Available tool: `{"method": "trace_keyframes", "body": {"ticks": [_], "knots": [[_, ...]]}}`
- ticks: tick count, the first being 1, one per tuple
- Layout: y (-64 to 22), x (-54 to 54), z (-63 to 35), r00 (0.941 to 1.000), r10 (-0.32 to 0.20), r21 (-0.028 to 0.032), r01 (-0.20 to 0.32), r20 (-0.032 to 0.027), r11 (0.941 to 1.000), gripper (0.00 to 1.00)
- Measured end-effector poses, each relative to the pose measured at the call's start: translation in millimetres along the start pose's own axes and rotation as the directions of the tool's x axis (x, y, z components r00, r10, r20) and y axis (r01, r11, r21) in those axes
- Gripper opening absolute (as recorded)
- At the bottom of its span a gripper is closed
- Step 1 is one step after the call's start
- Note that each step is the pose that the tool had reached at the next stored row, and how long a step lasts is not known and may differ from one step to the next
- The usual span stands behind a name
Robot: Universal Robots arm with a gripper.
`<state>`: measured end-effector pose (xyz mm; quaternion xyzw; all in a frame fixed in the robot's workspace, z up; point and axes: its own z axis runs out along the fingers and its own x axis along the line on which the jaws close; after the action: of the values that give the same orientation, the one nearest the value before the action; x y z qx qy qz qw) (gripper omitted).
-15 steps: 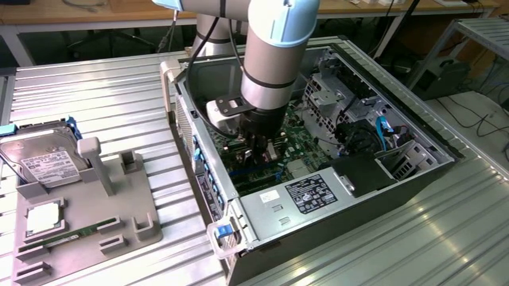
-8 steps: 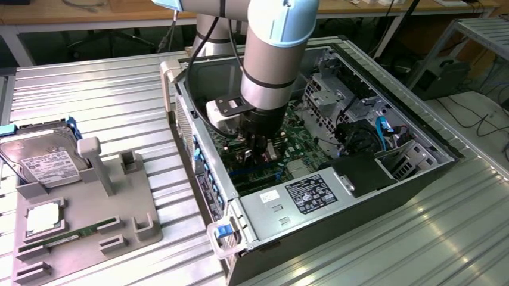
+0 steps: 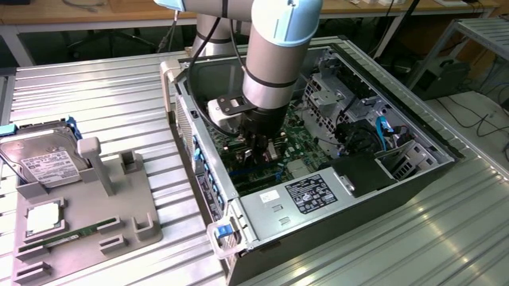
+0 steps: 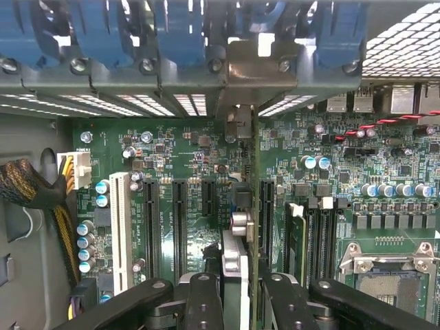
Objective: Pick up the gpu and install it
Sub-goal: 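Insert the gpu into the slot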
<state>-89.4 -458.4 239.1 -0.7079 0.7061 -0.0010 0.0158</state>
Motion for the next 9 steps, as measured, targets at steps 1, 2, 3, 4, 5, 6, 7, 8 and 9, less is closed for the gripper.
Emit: {"method": "trace_keyframes", "body": {"ticks": [1,2,3,4,5,6,7,8,9], "knots": [[0.0,0.0,0.0,1.0000,0.000,-0.0001,0.000,0.0000,1.0000,0.28],[-0.1,0.0,0.0,1.0000,0.000,-0.0001,0.000,0.0001,1.0000,0.28],[-0.1,0.0,0.1,1.0000,0.000,-0.0001,0.000,0.0001,1.0000,0.28],[-0.1,0.0,0.1,1.0000,0.000,-0.0001,0.000,0.0000,1.0000,0.28],[-0.1,0.0,0.1,1.0000,0.000,-0.0002,0.000,0.0000,1.0000,0.28],[-0.1,0.0,0.3,1.0000,0.000,-0.0001,0.000,0.0000,1.0000,0.28],[-0.1,0.0,0.4,1.0000,0.000,-0.0001,0.000,0.0000,1.0000,0.28],[-0.1,0.0,0.4,1.0000,0.000,-0.0001,0.000,0.0000,1.0000,0.28],[-0.1,0.0,0.5,1.0000,0.000,-0.0002,0.000,0.0000,1.0000,0.28]]}}
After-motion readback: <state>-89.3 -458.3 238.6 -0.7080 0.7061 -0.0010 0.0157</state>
